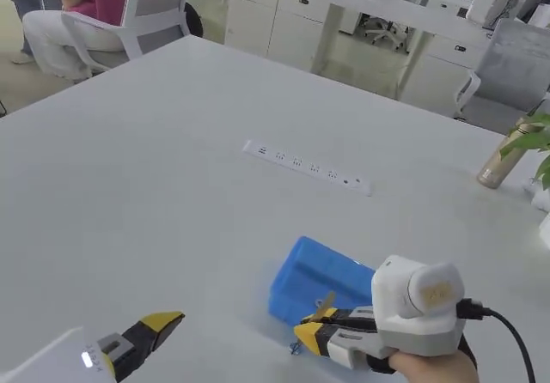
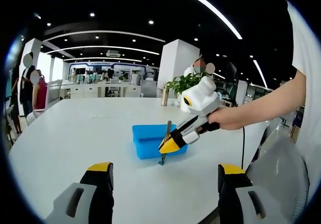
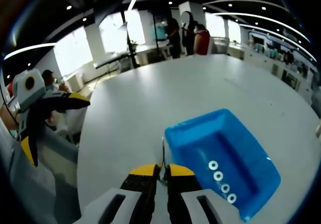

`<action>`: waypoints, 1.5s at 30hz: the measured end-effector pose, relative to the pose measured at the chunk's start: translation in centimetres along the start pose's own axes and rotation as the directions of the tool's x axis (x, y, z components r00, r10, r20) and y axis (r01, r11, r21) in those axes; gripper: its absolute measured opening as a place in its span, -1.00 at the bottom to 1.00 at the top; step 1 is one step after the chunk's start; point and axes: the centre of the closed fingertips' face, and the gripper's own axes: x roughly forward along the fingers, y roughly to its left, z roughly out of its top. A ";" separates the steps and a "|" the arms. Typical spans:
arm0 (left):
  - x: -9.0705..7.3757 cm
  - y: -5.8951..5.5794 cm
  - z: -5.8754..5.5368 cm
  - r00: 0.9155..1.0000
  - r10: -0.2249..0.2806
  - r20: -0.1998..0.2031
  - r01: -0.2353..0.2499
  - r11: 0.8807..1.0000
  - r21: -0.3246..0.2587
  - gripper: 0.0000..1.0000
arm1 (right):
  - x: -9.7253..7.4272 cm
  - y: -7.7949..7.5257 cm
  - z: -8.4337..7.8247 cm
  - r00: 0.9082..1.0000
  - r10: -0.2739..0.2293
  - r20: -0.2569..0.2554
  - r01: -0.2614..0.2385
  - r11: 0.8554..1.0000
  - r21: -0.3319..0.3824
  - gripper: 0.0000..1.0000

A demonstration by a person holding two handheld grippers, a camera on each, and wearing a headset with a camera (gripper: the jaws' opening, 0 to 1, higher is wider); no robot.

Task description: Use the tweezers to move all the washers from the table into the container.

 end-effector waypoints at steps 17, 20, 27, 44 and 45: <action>0.0 0.1 -0.2 1.000 0.004 -0.007 -0.004 1.000 0.001 0.72 | -0.9 1.3 2.1 0.997 0.058 0.043 -0.056 0.996 -0.065 -0.95; 0.0 0.0 -0.1 1.000 0.000 -0.005 0.000 1.000 0.001 0.71 | -1.9 1.5 3.8 0.995 0.064 0.076 -0.057 0.995 -0.087 -0.95; 0.0 -0.1 -0.2 1.000 -0.004 -0.010 0.004 1.000 0.004 0.70 | -3.3 -0.8 7.1 0.987 -0.013 0.158 0.025 0.997 -0.075 -0.94; 0.0 -0.1 -0.2 1.000 -0.007 -0.008 0.007 1.000 0.004 0.69 | 1.8 -7.0 4.6 0.992 -0.125 0.014 0.124 0.992 0.012 -0.94; 0.0 -0.1 -0.1 1.000 -0.008 -0.007 0.008 1.000 0.004 0.69 | 1.8 -6.9 4.5 0.992 -0.124 0.009 0.123 0.992 0.012 -0.94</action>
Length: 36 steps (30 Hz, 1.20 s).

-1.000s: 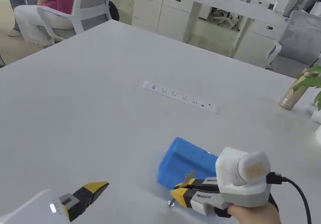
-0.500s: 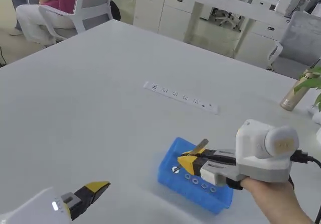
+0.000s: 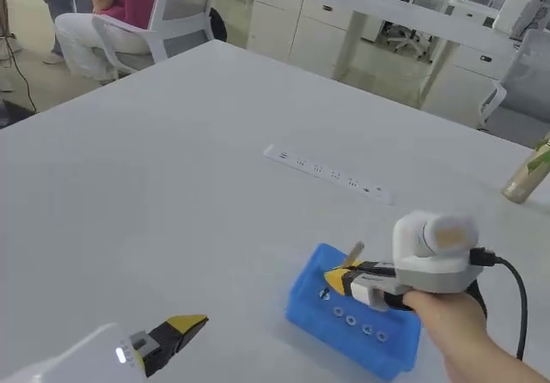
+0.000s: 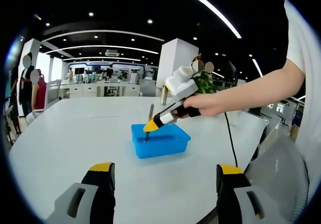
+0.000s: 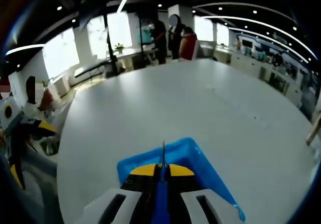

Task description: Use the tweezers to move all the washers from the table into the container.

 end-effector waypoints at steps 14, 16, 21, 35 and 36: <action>-0.1 0.6 -0.8 0.999 0.012 -0.032 -0.012 1.000 -0.006 0.68 | -0.3 0.8 -1.1 1.000 0.019 0.005 -0.019 1.000 -0.003 -0.93; 0.0 0.5 -0.8 0.999 0.011 -0.035 -0.011 1.000 -0.003 0.68 | -0.7 0.5 -1.0 1.000 0.011 0.020 -0.011 1.000 -0.004 -0.93; -0.1 0.6 -1.2 0.998 0.018 -0.055 -0.018 1.000 0.002 0.66 | -3.4 1.0 0.9 0.993 0.016 0.114 -0.019 1.000 0.019 -0.92; -0.7 0.0 1.0 0.999 0.014 0.031 -0.015 0.999 0.035 0.53 | -11.5 6.0 -2.0 0.988 0.063 0.143 -0.055 0.997 -0.063 -0.92; -0.6 -0.1 0.8 1.000 0.004 0.012 -0.004 0.999 0.045 0.51 | -11.6 6.2 -2.3 0.988 0.068 0.139 -0.059 0.996 -0.065 -0.92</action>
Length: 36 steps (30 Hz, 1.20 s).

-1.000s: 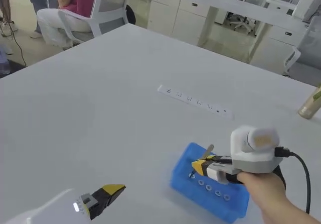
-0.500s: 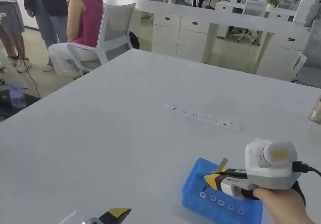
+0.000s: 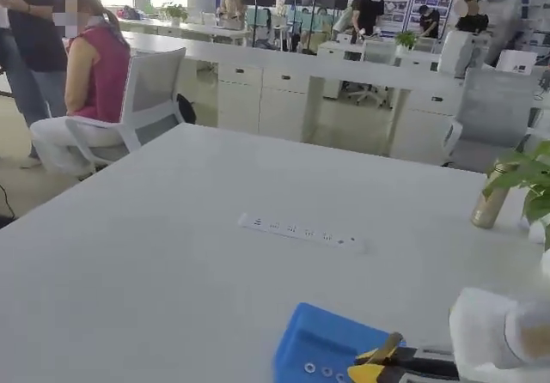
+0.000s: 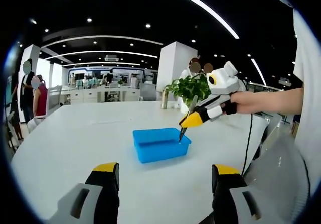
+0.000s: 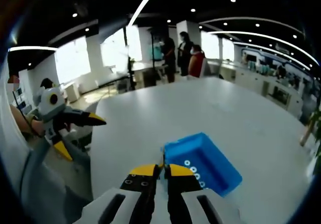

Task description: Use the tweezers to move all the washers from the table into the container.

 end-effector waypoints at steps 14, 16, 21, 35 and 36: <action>1.3 -4.6 2.2 0.943 -0.305 -0.131 0.308 0.951 0.008 -0.14 | -1.1 8.0 -4.6 0.981 0.137 -0.137 -0.160 0.972 -0.171 -0.92; 1.7 -5.5 2.7 0.929 -0.336 -0.157 0.349 0.935 0.063 -0.23 | -1.0 8.9 -4.3 0.977 0.163 -0.135 -0.189 0.958 -0.214 -0.92; 2.6 -8.0 3.6 0.875 -0.446 -0.187 0.468 0.879 0.094 -0.44 | -1.0 10.1 -3.1 0.972 0.191 -0.139 -0.225 0.929 -0.294 -0.93; 4.0 -9.4 7.5 0.794 -0.525 -0.306 0.602 0.750 0.276 -0.73 | -2.4 8.5 -0.2 0.991 0.103 -0.084 -0.128 0.915 -0.383 -0.93; 3.9 -9.8 7.5 0.786 -0.535 -0.309 0.613 0.741 0.276 -0.75 | -2.5 8.7 -0.4 0.990 0.100 -0.098 -0.131 0.910 -0.393 -0.93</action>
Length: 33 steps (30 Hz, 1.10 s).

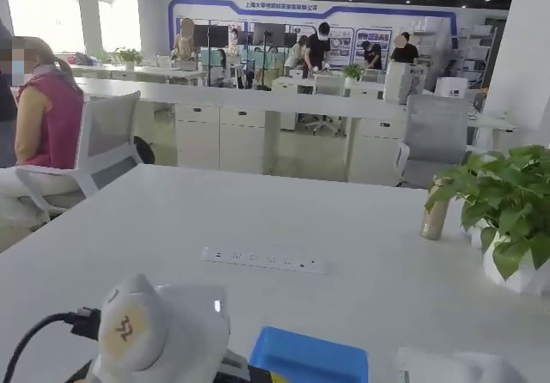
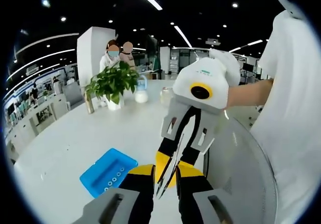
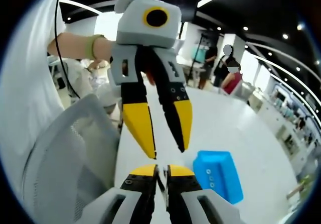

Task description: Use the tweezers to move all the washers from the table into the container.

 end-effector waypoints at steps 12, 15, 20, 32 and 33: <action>0.4 -0.6 -0.6 0.999 -0.024 -0.024 0.024 1.000 0.018 -0.87 | 0.5 0.6 -3.3 0.995 0.001 -0.098 -0.003 1.000 -0.020 -0.99; 0.5 -1.0 -0.3 0.999 -0.032 -0.015 0.032 0.999 0.023 -0.89 | 0.8 1.4 -3.1 0.995 0.040 -0.086 -0.040 0.999 -0.001 -0.99; 1.4 -1.8 1.3 0.998 -0.059 0.005 0.058 0.997 0.057 -0.90 | 0.8 1.6 -1.4 0.998 0.048 0.039 -0.050 0.998 0.038 -0.99; 3.9 -3.9 1.2 0.986 -0.143 -0.083 0.156 0.972 0.177 -1.00 | 0.5 2.0 -2.2 0.999 0.054 0.007 -0.054 0.999 -0.001 -0.98; 4.0 -3.9 1.2 0.986 -0.141 -0.088 0.155 0.972 0.179 -1.00 | 0.4 2.1 -2.3 0.998 0.056 0.005 -0.056 0.998 0.000 -0.98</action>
